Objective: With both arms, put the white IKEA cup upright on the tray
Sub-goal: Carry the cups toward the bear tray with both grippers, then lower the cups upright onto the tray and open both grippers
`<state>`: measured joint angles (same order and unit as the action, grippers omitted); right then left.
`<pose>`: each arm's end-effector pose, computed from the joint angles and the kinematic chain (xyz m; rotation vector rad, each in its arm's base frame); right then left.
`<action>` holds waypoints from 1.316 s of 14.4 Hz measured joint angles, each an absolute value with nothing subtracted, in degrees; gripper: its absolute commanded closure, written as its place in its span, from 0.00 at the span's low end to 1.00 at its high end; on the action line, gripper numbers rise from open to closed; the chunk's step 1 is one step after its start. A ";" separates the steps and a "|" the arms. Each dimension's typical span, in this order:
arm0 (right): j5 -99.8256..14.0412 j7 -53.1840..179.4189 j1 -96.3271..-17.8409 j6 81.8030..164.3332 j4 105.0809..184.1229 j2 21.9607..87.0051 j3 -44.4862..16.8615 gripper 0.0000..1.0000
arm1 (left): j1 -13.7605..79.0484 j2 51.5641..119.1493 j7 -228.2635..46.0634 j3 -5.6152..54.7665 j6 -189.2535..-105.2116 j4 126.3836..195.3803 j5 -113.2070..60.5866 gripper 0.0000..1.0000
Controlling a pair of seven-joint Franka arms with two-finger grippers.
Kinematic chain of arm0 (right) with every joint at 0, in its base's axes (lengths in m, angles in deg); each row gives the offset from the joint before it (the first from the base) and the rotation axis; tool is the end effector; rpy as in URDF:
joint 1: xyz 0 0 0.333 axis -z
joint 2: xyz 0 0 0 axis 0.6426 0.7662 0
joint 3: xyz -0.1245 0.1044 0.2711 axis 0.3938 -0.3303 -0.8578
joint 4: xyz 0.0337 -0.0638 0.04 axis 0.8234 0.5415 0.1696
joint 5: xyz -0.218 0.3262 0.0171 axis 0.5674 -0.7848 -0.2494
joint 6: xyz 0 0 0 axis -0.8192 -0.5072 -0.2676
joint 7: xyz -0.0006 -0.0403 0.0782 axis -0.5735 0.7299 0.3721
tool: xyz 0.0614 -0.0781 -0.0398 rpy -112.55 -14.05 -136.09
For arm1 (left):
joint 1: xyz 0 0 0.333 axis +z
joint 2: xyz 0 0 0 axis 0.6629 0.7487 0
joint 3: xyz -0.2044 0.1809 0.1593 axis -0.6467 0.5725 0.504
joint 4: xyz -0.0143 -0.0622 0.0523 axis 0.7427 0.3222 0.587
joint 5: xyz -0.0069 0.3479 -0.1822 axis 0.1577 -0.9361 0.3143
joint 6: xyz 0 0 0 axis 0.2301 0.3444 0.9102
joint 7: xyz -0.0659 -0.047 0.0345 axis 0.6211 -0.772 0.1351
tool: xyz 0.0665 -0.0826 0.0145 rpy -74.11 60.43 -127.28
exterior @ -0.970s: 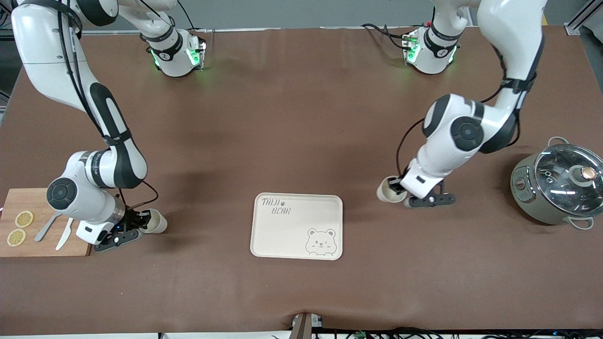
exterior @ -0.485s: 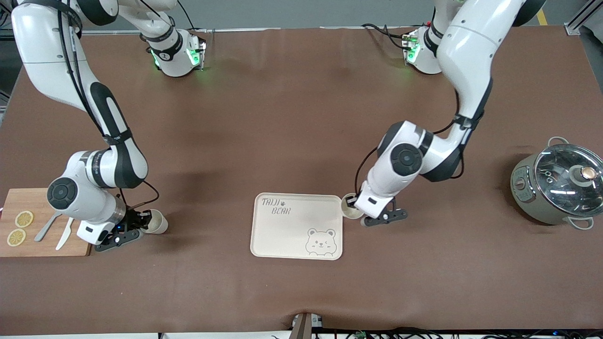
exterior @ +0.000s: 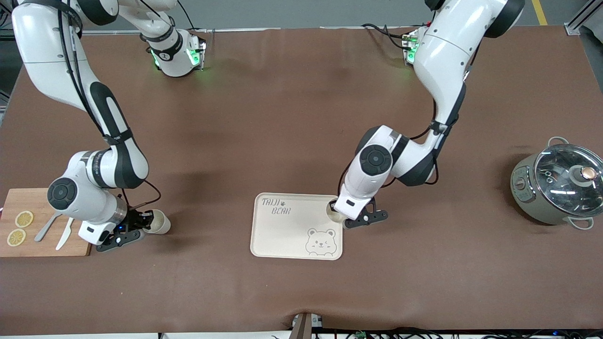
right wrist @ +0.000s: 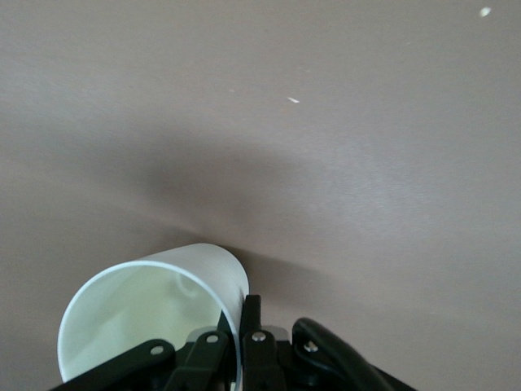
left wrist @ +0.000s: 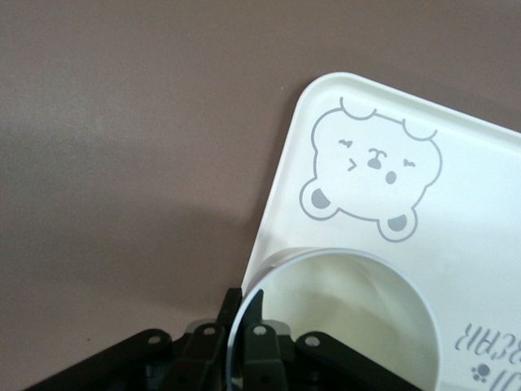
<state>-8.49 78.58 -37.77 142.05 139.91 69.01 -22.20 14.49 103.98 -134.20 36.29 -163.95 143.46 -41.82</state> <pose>0.6919 0.0051 0.2314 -3.0429 -0.5045 -0.0759 0.6260 -0.3926 0.2481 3.0348 0.3709 0.1622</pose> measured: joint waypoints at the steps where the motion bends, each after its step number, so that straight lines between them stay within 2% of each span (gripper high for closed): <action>1: -10.61 78.58 -37.79 139.92 138.87 68.97 -22.38 1.00 | 13.39 104.57 -134.82 37.16 -163.95 142.88 -41.82 1.00; 4: -15.46 78.57 -37.80 133.62 134.93 68.69 -22.50 1.00 | 10.54 107.09 -136.61 39.50 -164.26 140.46 -41.83 1.00; 10: -16.30 68.04 -40.44 131.17 132.71 67.10 -23.21 1.00 | 7.55 109.83 -138.39 41.49 -167.51 139.03 -41.83 1.00; 11: -16.30 64.15 -42.06 130.35 132.35 66.25 -23.27 1.00 | 7.49 109.97 -138.48 41.50 -167.65 138.94 -41.83 0.79; 12: -16.29 60.23 -43.81 129.39 131.90 65.39 -23.31 1.00 | 7.48 110.05 -138.46 41.55 -167.71 138.80 -41.83 0.19; 13: -16.29 56.41 -45.59 128.44 131.35 64.65 -23.32 1.00 | 7.49 110.07 -138.22 41.66 -167.73 138.61 -41.84 0.00; 19: -16.25 40.44 -52.95 126.85 129.17 63.78 -23.25 1.00 | 5.95 110.09 -137.96 43.53 -167.70 138.18 -41.86 0.00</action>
<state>-16.25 40.44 -52.95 126.85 129.17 63.78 -23.25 5.95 110.09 -137.96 43.53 -167.70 138.18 -41.86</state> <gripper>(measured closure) 0.960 0.322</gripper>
